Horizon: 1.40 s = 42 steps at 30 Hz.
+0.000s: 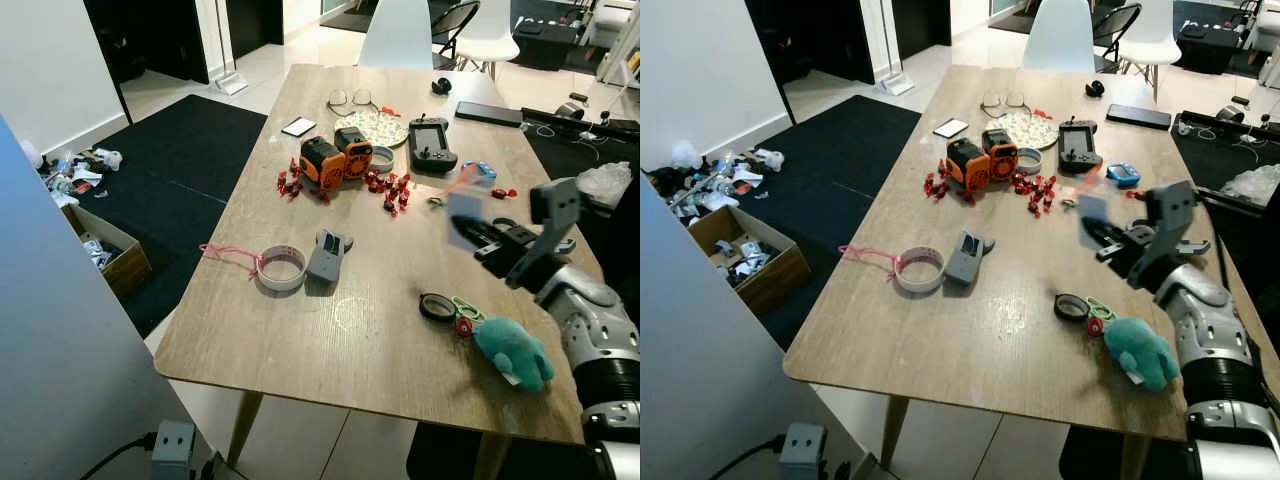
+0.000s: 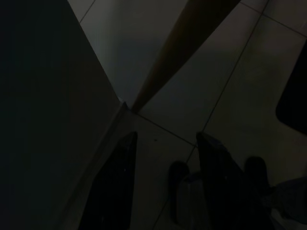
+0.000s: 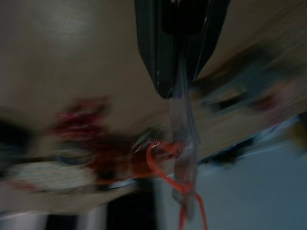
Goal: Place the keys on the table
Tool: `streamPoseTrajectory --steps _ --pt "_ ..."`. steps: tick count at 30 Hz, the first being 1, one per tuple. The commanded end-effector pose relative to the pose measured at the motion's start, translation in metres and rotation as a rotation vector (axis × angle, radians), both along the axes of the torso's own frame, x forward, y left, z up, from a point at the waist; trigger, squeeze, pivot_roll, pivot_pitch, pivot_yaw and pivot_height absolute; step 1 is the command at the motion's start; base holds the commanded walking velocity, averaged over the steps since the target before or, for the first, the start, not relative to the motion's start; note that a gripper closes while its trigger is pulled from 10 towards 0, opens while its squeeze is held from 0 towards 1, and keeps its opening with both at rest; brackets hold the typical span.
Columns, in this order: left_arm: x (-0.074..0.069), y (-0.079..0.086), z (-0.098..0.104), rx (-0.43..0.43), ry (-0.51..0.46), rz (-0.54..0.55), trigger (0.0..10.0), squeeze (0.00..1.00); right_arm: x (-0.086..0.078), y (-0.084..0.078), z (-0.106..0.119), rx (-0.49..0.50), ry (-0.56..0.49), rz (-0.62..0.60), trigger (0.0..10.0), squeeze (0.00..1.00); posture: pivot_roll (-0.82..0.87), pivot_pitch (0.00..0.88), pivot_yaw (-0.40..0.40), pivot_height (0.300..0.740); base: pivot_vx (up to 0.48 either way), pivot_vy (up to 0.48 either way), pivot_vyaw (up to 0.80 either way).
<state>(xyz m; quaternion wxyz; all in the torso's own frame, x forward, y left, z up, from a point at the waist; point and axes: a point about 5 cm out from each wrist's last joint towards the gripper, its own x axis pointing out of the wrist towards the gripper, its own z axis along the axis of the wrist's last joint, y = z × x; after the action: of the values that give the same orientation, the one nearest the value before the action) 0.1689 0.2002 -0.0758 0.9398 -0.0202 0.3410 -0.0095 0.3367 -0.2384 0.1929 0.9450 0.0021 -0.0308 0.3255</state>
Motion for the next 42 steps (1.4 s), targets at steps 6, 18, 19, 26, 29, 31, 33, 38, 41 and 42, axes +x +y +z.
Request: streamPoseTrajectory --steps 6,18,19,26,29,31,33,38,41,42 --pt "-0.009 0.005 -0.004 0.000 0.041 0.007 10.0 0.00 -0.023 0.024 -0.030 -0.103 0.147 0.224 10.0 0.00 0.03 0.061 0.000 0.740 0.000 0.000 0.00" --pt "-0.010 0.006 -0.004 0.002 0.036 0.001 10.0 0.00 -0.045 0.027 -0.031 -0.192 0.259 0.379 10.0 0.00 0.02 0.064 0.001 0.740 0.000 0.000 0.00" --pt "-0.010 0.005 -0.004 0.001 0.035 0.000 10.0 0.00 -0.048 0.026 -0.030 -0.199 0.271 0.391 10.0 0.00 0.02 0.064 0.001 0.740 0.000 0.000 0.00" --pt "-0.009 0.003 -0.004 -0.002 0.029 -0.002 10.0 0.00 -0.052 0.022 -0.029 -0.192 0.305 0.403 10.0 0.07 0.02 0.059 0.001 0.740 0.000 0.000 0.00" --pt "-0.008 0.002 -0.003 -0.002 0.024 -0.004 10.0 0.00 -0.053 0.019 -0.028 -0.184 0.319 0.391 10.0 0.27 0.02 0.059 0.002 0.740 0.000 0.000 0.00" --pt "-0.008 0.002 -0.003 -0.002 0.020 -0.004 10.0 0.00 -0.054 0.018 -0.028 -0.180 0.323 0.384 10.0 0.52 0.03 0.059 0.004 0.740 0.000 0.000 0.00" --pt "-0.007 0.003 -0.002 -0.001 0.014 -0.006 10.0 0.00 -0.054 0.016 -0.026 -0.171 0.327 0.373 10.0 0.67 0.03 0.059 0.005 0.740 0.000 0.000 0.00" --pt "-0.005 0.003 -0.001 0.000 0.007 -0.009 10.0 0.00 -0.054 0.015 -0.025 -0.160 0.331 0.363 10.0 1.00 0.03 0.059 0.006 0.740 0.000 0.000 0.00" --pt "-0.004 0.003 -0.001 0.000 0.002 -0.009 10.0 0.00 -0.053 0.013 -0.023 -0.154 0.330 0.352 10.0 1.00 0.03 0.057 0.005 0.740 0.000 0.000 0.00" --pt "-0.004 0.003 -0.001 0.000 0.002 -0.009 10.0 0.00 -0.053 0.013 -0.023 -0.154 0.330 0.352 10.0 1.00 0.03 0.057 0.005 0.740 0.000 0.000 0.00"
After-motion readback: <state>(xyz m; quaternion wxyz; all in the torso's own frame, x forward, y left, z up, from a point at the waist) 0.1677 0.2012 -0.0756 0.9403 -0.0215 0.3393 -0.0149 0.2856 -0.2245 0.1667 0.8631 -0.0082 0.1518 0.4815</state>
